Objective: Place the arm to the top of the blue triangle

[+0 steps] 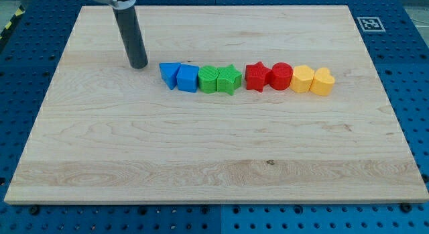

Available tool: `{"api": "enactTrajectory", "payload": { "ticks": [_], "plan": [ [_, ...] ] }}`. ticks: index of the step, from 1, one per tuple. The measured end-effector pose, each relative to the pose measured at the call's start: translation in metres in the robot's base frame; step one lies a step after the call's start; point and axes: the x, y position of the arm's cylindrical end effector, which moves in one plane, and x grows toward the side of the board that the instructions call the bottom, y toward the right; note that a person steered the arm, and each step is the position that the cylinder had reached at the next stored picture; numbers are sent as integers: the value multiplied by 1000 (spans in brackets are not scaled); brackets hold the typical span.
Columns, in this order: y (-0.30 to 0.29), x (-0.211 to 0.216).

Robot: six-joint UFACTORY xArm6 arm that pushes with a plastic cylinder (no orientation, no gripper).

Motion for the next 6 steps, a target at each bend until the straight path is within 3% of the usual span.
{"api": "enactTrajectory", "payload": {
  "ticks": [2, 4, 6],
  "plan": [
    [7, 6],
    [31, -27],
    [47, 7]
  ]
}}
